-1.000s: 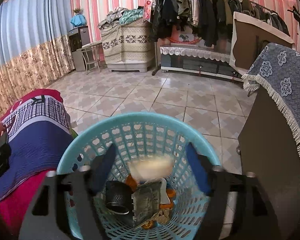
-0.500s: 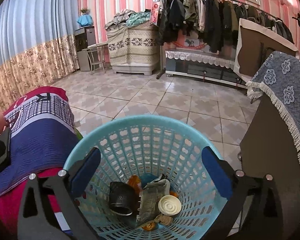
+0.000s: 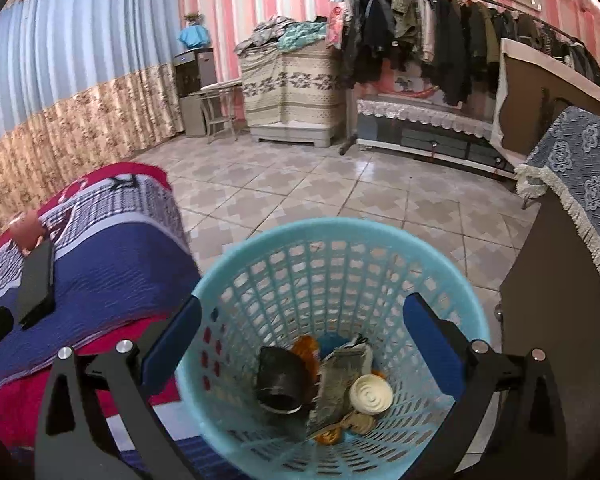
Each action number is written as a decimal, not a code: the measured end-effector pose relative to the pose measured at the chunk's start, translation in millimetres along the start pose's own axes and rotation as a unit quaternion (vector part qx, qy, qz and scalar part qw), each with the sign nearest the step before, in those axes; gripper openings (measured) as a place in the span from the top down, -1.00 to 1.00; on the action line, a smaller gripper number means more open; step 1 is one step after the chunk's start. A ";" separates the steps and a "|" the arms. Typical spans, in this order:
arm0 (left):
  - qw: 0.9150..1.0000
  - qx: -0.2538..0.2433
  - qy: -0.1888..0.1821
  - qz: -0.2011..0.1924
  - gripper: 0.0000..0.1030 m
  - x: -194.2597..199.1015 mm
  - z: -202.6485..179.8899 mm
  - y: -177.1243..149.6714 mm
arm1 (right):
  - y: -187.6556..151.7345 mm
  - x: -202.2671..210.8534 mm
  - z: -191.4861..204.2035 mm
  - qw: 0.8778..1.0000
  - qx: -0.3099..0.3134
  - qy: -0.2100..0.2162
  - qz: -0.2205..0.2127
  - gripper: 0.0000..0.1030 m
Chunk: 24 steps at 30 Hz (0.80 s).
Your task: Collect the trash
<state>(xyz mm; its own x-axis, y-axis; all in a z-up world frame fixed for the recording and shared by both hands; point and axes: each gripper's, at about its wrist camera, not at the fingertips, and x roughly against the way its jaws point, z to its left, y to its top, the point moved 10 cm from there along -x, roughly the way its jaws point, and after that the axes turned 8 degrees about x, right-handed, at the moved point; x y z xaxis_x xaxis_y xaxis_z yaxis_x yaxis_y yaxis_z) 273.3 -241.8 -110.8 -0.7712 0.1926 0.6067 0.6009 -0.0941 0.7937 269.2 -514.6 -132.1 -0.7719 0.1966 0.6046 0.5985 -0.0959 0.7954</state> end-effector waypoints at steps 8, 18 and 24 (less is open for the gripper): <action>1.000 -0.005 -0.002 0.000 -0.90 32.5 15.7 -17.9 | 5.7 37.2 39.4 0.999 0.018 0.023 -0.031 -0.92; 0.999 0.032 0.017 -0.015 -0.90 75.6 61.0 -37.4 | -12.9 89.7 55.5 0.998 0.003 0.036 -0.054 -0.92; 0.998 0.046 0.019 -0.043 -0.90 103.9 76.5 -39.5 | -23.1 118.0 77.0 0.996 0.025 0.042 -0.068 -0.92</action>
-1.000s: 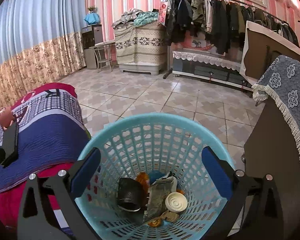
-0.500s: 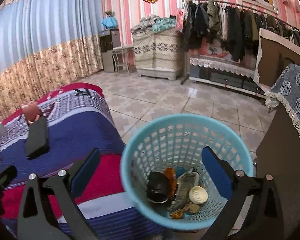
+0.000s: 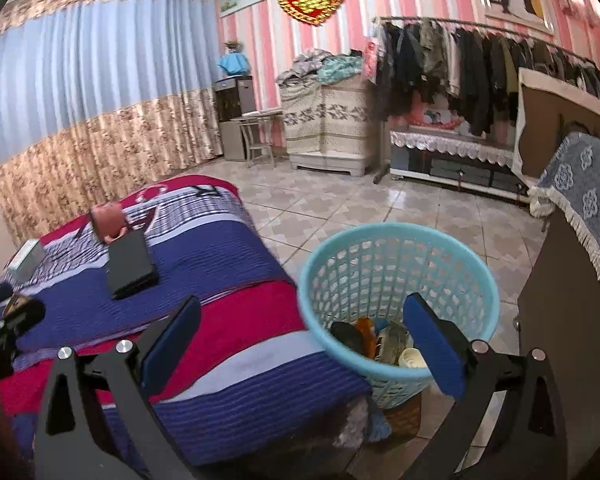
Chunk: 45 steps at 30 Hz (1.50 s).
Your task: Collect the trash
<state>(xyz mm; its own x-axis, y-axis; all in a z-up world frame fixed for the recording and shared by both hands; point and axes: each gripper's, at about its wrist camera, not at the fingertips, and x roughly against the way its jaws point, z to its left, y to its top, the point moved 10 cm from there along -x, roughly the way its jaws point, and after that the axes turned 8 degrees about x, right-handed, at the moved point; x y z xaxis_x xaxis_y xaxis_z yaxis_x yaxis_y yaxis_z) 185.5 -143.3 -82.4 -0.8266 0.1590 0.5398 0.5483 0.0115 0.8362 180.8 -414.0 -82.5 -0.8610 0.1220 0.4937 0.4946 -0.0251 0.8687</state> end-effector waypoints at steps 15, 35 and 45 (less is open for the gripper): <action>0.999 0.011 0.018 -0.025 -0.90 27.1 20.8 -16.9 | -14.9 34.2 18.9 1.000 0.011 -0.022 -0.016 -0.92; 0.999 0.021 0.017 -0.047 -0.90 35.7 27.2 -11.5 | -10.7 41.5 33.0 0.998 0.049 -0.025 -0.036 -0.92; 0.998 0.021 0.017 -0.051 -0.90 38.8 28.2 -11.3 | -9.9 44.8 31.0 0.998 0.050 -0.026 -0.038 -0.92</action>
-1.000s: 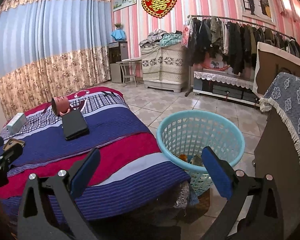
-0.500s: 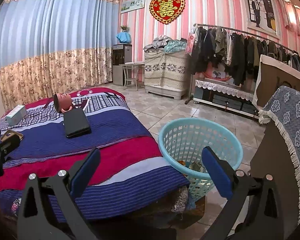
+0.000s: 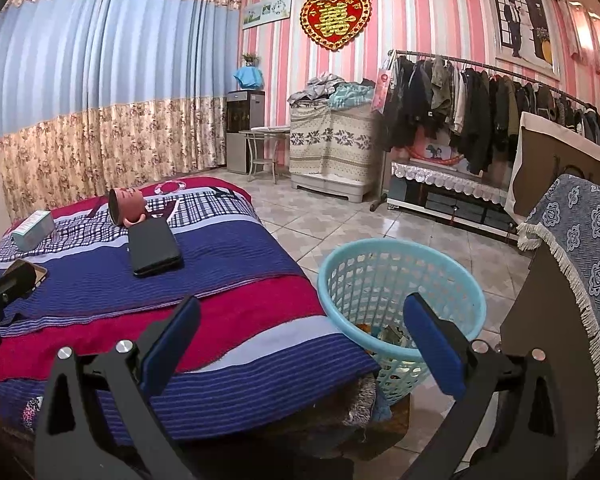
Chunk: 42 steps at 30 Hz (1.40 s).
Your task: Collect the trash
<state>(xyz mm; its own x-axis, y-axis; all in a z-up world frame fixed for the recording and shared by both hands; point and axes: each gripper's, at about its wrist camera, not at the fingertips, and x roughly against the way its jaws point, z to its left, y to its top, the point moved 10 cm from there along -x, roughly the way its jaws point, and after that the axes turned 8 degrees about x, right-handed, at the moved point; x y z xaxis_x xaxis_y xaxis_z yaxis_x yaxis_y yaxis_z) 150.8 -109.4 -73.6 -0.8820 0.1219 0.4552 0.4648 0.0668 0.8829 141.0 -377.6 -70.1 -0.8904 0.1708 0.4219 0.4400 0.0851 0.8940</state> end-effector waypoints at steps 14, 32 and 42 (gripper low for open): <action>1.000 -0.003 0.002 -0.009 -0.90 5.4 -5.4 5.2 | 1.2 0.8 -2.3 1.000 0.001 -0.002 -0.002 -0.92; 1.000 -0.003 0.002 -0.015 -0.90 7.8 -6.4 7.5 | 7.2 2.1 -4.7 1.000 0.001 0.003 -0.007 -0.92; 1.000 -0.003 0.002 -0.016 -0.90 7.9 -4.8 8.2 | 15.3 -0.5 -8.2 1.000 -0.001 0.012 -0.012 -0.92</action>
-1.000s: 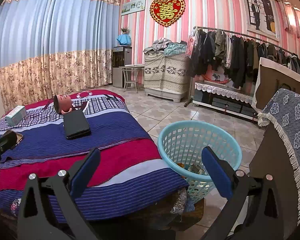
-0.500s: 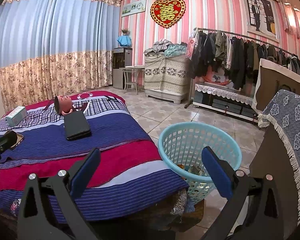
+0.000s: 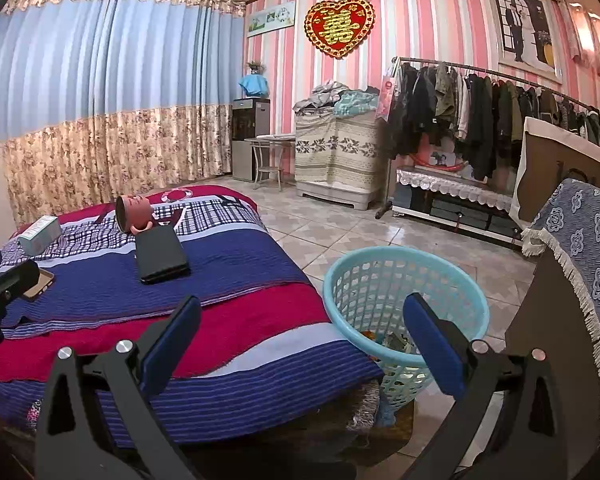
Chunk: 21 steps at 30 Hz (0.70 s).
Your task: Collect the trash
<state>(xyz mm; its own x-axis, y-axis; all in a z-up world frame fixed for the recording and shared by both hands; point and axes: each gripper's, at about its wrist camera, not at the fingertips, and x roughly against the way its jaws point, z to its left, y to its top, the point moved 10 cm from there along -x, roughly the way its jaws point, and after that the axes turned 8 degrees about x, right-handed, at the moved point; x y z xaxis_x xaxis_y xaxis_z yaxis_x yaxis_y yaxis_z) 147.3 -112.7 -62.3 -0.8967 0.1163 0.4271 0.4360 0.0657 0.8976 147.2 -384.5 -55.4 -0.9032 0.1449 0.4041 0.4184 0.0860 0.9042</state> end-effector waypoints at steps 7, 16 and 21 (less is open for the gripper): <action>1.000 0.001 0.001 -0.003 -0.90 1.8 0.5 2.0 | 1.8 -4.1 -2.3 1.000 0.001 0.002 -0.003 -0.92; 1.000 0.000 0.001 -0.003 -0.90 1.4 0.7 1.9 | -0.5 -2.7 -0.3 1.000 0.000 0.002 -0.003 -0.92; 1.000 0.000 0.001 -0.003 -0.90 1.5 1.2 0.8 | -1.0 -2.8 0.0 1.000 0.000 0.002 -0.003 -0.92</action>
<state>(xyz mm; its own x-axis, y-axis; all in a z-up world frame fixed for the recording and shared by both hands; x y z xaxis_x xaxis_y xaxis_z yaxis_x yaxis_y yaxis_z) 146.5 -111.3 -61.0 -0.8998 0.1144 0.4210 0.4298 0.0669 0.9004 149.3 -385.0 -57.5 -0.9063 0.1406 0.3985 0.4122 0.0867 0.9070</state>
